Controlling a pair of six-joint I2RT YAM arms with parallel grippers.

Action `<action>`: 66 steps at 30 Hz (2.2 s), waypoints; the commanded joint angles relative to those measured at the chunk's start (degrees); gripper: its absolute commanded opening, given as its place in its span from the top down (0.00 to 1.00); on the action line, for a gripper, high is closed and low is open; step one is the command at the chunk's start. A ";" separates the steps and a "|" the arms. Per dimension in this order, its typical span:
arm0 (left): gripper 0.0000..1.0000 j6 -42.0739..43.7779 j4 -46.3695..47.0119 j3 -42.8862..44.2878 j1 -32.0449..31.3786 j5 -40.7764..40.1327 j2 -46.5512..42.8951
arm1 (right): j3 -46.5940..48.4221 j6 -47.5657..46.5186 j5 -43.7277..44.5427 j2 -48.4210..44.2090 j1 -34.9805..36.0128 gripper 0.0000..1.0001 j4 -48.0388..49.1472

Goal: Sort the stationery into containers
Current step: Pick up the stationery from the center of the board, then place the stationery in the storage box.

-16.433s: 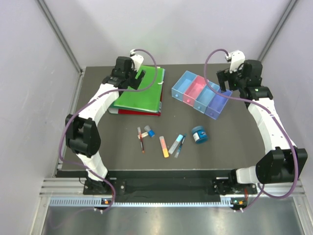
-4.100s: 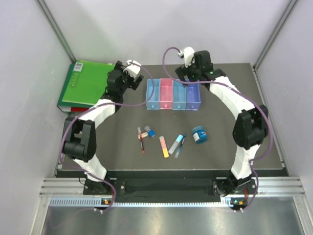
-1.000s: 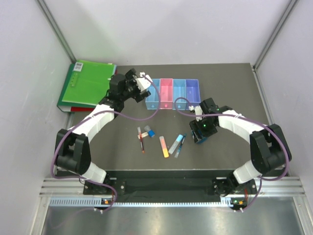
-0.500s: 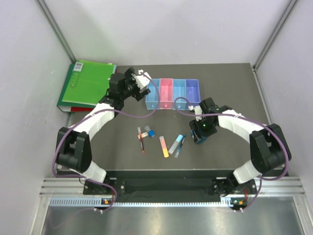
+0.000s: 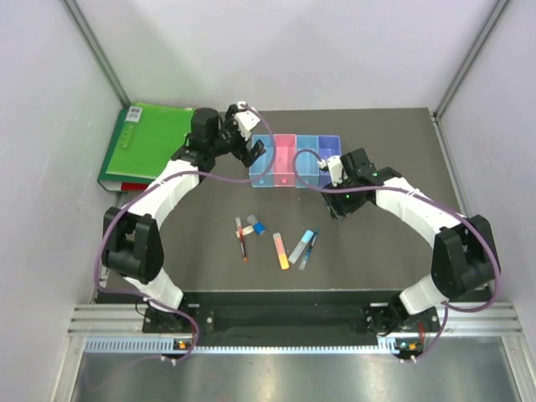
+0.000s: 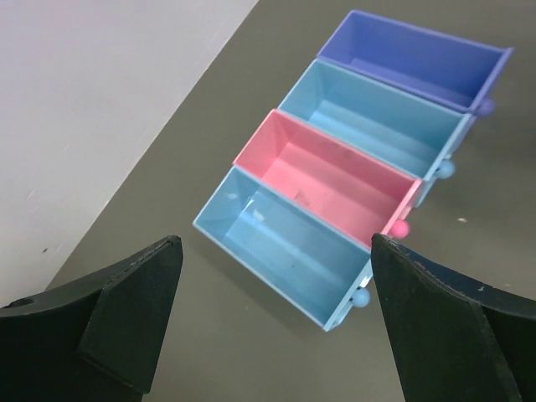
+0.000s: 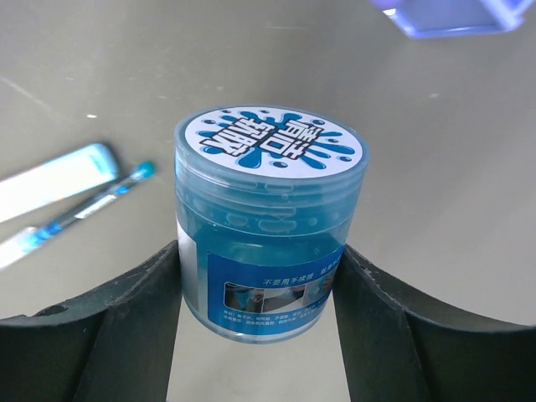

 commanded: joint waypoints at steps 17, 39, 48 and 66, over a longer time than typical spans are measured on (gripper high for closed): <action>0.01 -3.99 -25.51 32.08 0.53 33.39 16.97 | -11.26 -20.74 20.13 -17.61 1.09 1.00 26.78; 0.01 -41.96 17.10 33.41 -1.13 47.21 27.27 | -19.44 -56.00 22.94 -15.86 8.55 1.00 72.32; 0.01 -37.39 16.84 34.02 -3.07 43.95 28.15 | -16.19 -57.41 23.74 -12.52 10.84 1.00 74.25; 0.01 -29.46 9.44 34.03 -6.32 44.57 27.09 | -14.25 -58.91 22.42 -10.32 10.76 1.00 76.72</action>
